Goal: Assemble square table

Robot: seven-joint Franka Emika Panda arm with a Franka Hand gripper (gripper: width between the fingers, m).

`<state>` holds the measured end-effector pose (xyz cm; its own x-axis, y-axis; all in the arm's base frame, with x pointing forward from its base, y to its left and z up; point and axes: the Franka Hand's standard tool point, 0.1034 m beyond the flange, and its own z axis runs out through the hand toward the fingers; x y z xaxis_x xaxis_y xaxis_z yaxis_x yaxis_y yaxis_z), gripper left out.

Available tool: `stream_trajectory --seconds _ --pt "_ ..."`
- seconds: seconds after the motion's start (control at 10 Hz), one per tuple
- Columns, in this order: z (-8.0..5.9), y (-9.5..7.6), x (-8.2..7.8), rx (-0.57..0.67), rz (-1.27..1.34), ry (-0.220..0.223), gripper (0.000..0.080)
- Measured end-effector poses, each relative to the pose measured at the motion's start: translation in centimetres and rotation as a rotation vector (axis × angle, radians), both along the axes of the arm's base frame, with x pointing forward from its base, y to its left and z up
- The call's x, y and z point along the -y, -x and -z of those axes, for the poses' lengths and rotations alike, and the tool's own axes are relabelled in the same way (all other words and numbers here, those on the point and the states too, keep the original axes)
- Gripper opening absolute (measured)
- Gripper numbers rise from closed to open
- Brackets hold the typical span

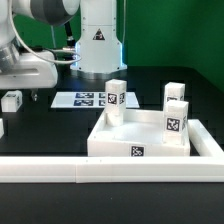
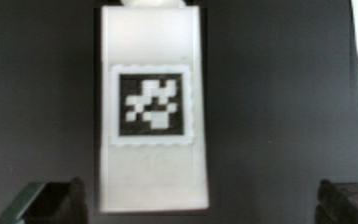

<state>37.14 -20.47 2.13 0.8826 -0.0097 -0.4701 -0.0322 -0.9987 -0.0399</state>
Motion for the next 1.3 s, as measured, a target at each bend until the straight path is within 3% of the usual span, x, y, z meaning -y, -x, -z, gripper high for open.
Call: stream_trajectory --seconds 0.1,0.6,1.0,1.3 --pt "0.0 -0.2 0.3 -0.027 -0.003 -0.002 0.0649" --pt "0.2 2.2 0.2 -0.343 -0.011 -0.055 0.0649" --pt "0.9 3.5 2.0 -0.344 -0.012 -0.052 0.0649" --pt "1.3 3.3 1.1 -0.335 -0.026 -0.043 0.0644"
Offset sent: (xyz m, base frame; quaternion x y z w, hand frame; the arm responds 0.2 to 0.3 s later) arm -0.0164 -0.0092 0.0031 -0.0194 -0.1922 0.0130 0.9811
